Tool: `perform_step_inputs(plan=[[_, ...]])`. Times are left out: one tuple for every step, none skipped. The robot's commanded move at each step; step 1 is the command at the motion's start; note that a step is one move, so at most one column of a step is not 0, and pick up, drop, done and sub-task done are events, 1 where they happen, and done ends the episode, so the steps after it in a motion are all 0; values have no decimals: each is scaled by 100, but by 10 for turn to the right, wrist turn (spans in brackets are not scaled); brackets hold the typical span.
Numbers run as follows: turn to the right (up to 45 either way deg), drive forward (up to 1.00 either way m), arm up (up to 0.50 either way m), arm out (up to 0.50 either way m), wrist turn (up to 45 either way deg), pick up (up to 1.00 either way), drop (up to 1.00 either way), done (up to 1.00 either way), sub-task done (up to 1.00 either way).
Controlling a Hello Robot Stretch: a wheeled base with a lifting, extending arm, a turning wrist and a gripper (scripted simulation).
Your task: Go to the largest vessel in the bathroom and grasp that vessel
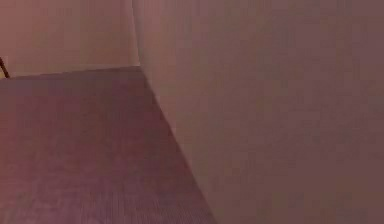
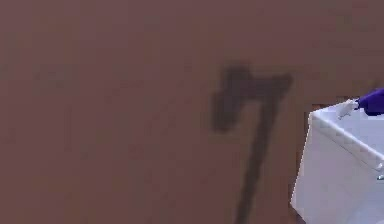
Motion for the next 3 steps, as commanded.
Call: perform_step_inputs(plan=[[-450,0,0,0,0,0,0,0,0],[-300,0,0,0,0,0,0,0,0],[0,0,16,0,0,0,0,0,0]])
